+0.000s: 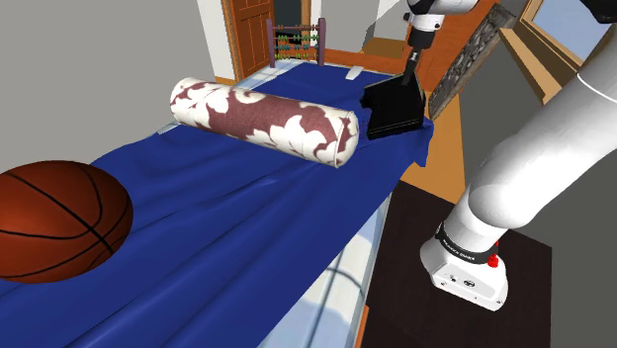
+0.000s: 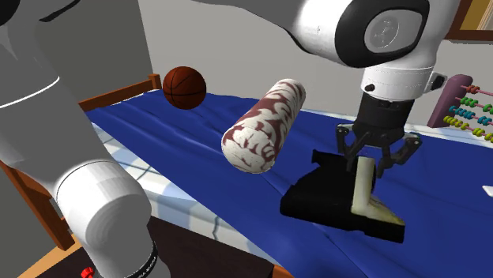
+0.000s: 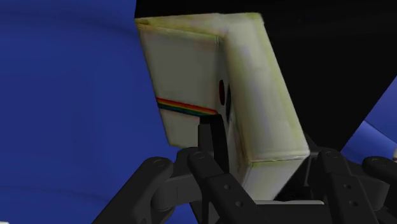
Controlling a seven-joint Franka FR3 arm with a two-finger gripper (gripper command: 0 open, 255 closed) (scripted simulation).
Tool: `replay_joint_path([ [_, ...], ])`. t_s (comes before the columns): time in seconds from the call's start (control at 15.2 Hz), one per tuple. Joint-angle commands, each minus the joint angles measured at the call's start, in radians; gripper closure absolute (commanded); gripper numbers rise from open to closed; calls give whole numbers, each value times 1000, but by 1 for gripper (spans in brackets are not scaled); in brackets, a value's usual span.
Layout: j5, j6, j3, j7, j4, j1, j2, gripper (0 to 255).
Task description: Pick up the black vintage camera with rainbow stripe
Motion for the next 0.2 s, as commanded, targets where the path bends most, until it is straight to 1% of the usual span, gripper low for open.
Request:
replay_joint_path([
  [0.0,-5,-25,5,5,19,-1,-12,255],
  [0.13,-6,-27,5,5,21,-1,-13,255],
])
